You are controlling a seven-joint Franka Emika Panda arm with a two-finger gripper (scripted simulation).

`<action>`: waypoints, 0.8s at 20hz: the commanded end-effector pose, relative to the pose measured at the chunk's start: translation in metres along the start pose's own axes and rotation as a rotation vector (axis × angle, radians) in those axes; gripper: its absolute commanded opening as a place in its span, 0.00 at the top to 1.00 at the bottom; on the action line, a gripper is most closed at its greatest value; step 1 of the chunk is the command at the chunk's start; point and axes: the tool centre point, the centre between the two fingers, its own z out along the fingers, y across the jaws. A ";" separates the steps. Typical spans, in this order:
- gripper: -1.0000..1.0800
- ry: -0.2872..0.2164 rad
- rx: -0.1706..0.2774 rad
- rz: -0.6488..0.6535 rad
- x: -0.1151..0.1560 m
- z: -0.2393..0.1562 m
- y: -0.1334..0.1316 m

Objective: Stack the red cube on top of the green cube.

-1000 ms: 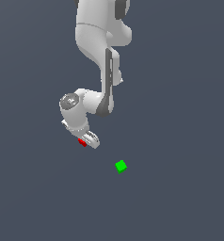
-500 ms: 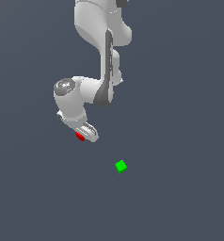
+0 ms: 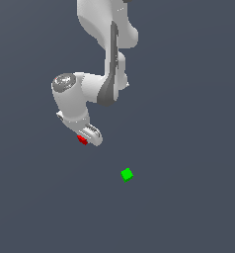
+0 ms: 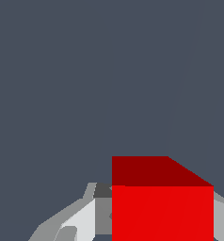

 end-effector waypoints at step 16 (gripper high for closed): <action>1.00 -0.001 0.001 0.000 -0.003 0.026 -0.104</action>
